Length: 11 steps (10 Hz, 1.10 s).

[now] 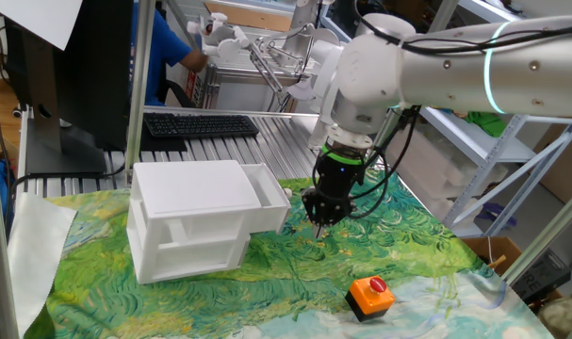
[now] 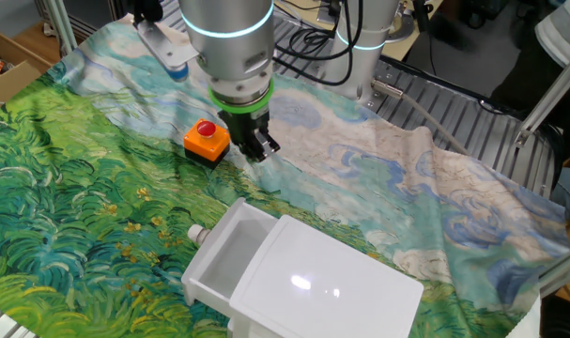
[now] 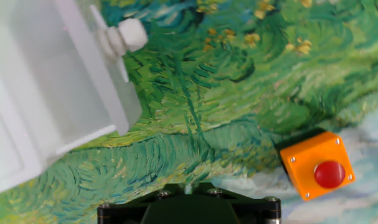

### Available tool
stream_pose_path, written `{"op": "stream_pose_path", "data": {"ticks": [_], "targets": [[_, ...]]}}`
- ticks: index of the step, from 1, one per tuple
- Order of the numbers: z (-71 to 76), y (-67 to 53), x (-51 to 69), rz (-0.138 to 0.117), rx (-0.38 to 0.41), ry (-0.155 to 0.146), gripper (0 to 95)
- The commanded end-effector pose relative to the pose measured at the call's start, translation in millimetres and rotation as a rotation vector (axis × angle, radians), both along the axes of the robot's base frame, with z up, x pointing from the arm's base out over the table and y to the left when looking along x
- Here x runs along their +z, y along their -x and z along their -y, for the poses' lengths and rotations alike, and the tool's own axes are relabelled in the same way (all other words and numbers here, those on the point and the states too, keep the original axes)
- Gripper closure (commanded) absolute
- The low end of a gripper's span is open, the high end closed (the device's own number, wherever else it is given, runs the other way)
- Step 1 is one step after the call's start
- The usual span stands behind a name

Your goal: Use the gripper to push and close the drawer

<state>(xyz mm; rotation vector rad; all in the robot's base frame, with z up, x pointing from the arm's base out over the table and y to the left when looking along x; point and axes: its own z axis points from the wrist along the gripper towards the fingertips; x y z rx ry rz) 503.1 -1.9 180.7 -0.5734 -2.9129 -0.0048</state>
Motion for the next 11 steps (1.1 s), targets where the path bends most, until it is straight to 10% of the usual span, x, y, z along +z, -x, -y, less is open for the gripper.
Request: {"op": "stream_pose_path", "data": {"ticks": [1, 8, 11], "targets": [[1.4, 0.1, 1.1, 0.011, -0.009, 0.015, 95.0], [14.4, -32.9, 22.5, 0.042, -0.094, 0.053, 95.0], [22.3, -55.2, 23.7, 0.102, -0.219, 0.081, 95.0]]}}
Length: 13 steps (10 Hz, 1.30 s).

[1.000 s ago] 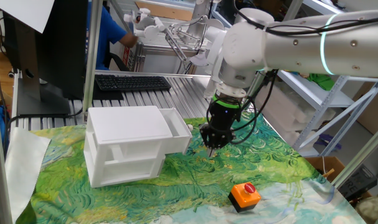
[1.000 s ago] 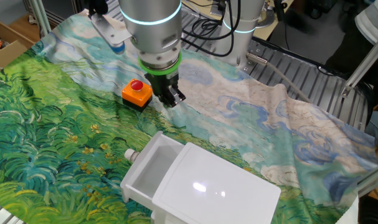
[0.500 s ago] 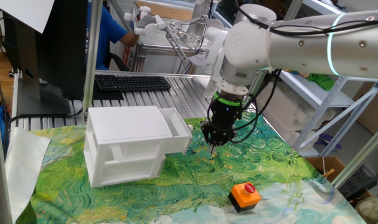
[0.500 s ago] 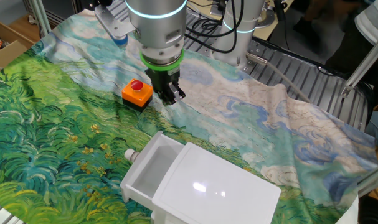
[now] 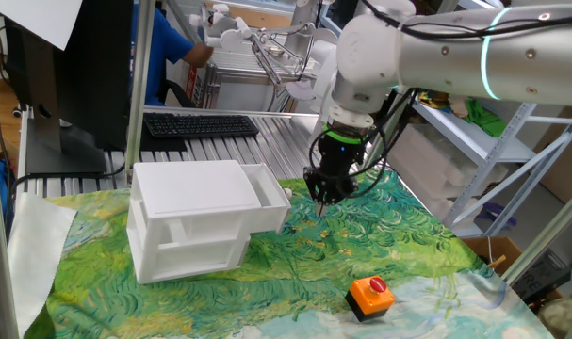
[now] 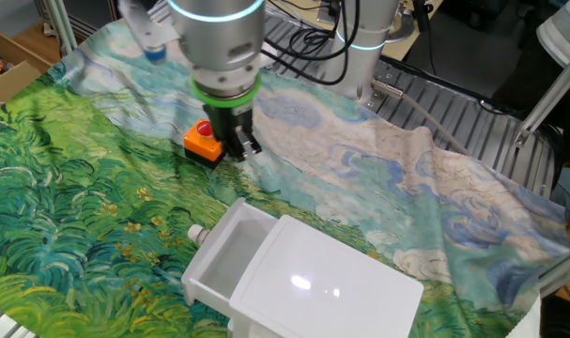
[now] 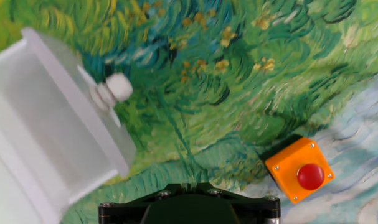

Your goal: Use the gripper to push and close the drawer

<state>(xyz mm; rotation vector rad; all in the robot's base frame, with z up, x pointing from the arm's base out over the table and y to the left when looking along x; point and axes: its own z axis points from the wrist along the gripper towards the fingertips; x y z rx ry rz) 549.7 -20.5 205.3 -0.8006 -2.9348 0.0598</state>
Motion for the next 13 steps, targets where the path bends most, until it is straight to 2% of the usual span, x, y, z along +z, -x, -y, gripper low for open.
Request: {"op": "stream_pose_path", "data": {"ticks": [1, 4, 8, 11, 13], "targets": [[5.3, -15.3, -3.5, 0.059, -0.104, 0.015, 95.0], [6.0, -28.4, -18.0, 0.078, -0.113, -0.002, 95.0], [9.6, -44.8, -38.0, 0.069, -0.111, -0.049, 95.0], [8.0, -44.1, -37.8, 0.067, -0.11, -0.053, 95.0], [5.7, -43.0, -36.5, 0.069, -0.091, -0.037, 95.0]]}}
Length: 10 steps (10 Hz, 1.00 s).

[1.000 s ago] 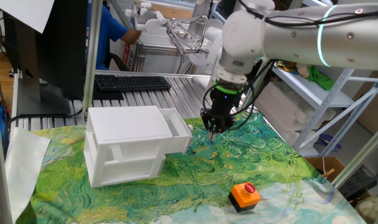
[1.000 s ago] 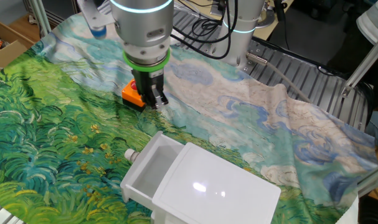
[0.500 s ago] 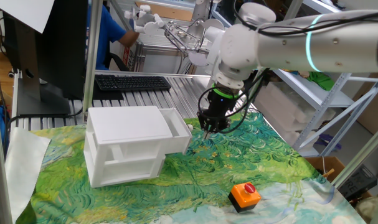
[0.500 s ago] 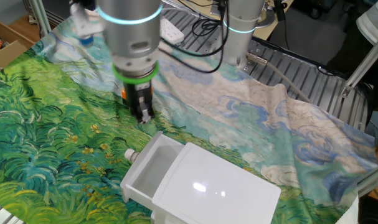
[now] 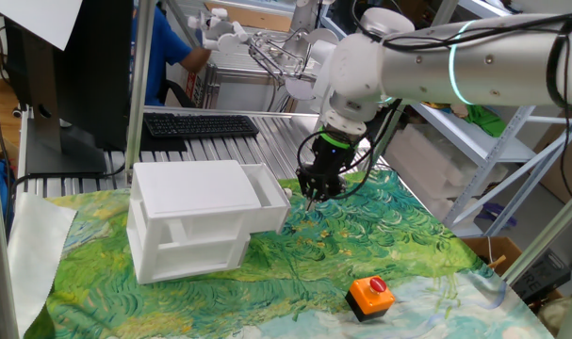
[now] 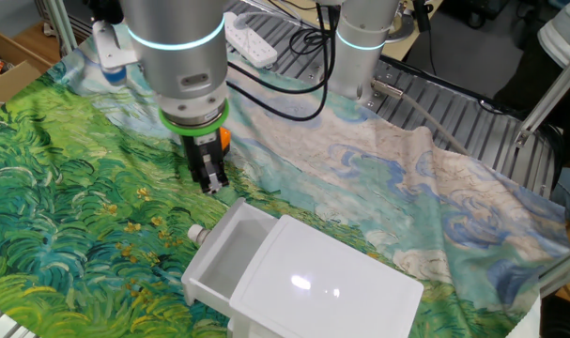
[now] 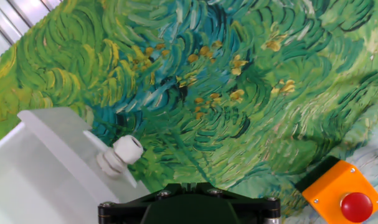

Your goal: Use the gripper to push and close the drawer

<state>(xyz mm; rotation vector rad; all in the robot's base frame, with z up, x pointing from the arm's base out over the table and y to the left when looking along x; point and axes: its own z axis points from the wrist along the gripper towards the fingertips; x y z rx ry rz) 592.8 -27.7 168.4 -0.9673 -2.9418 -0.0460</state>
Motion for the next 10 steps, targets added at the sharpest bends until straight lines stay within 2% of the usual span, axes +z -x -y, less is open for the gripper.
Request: {"op": "stream_pose_path", "data": {"ticks": [1, 4, 6, 7, 8, 10], "targets": [[-3.0, 0.8, 1.1, -0.008, 0.012, 0.014, 95.0], [-11.4, 6.1, 4.4, -0.014, 0.0, 0.015, 95.0], [-11.4, 6.1, 4.4, -0.018, 0.014, 0.031, 95.0], [-11.4, 6.1, 4.4, -0.035, 0.038, 0.057, 95.0], [-11.4, 6.1, 4.4, -0.053, 0.043, 0.054, 95.0], [-11.4, 6.1, 4.4, -0.067, 0.043, 0.045, 95.0]]}}
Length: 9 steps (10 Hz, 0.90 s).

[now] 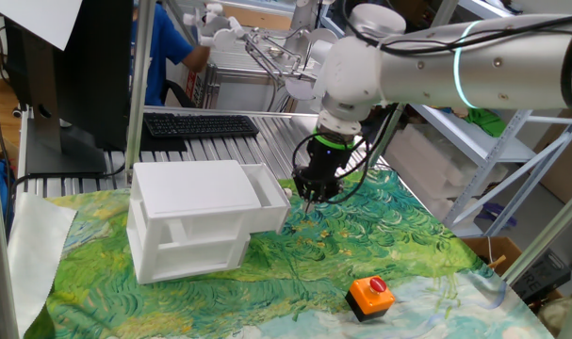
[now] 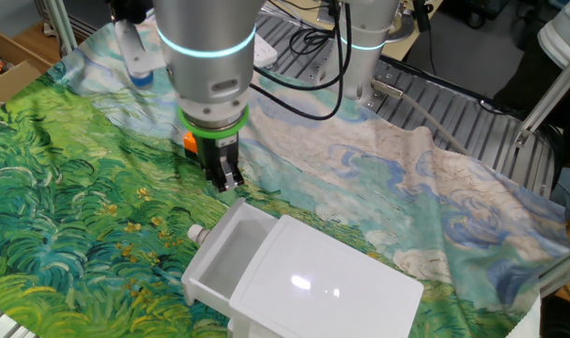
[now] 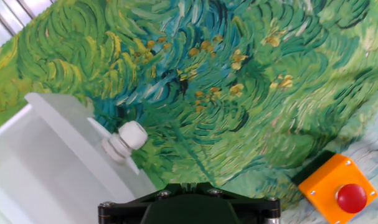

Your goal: Use the gripper to push and close the drawer

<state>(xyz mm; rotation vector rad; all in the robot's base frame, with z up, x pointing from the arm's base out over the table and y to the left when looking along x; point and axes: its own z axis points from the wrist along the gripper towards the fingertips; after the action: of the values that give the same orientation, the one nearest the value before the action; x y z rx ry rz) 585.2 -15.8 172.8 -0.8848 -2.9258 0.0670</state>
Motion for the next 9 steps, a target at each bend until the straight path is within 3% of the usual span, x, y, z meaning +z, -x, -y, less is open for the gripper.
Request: {"op": "stream_pose_path", "data": {"ticks": [1, 9], "targets": [[0.4, -1.5, 0.0, -0.007, -0.012, -0.01, 95.0], [1.5, -2.3, -0.1, -0.02, 0.003, -0.03, 95.0]]}}
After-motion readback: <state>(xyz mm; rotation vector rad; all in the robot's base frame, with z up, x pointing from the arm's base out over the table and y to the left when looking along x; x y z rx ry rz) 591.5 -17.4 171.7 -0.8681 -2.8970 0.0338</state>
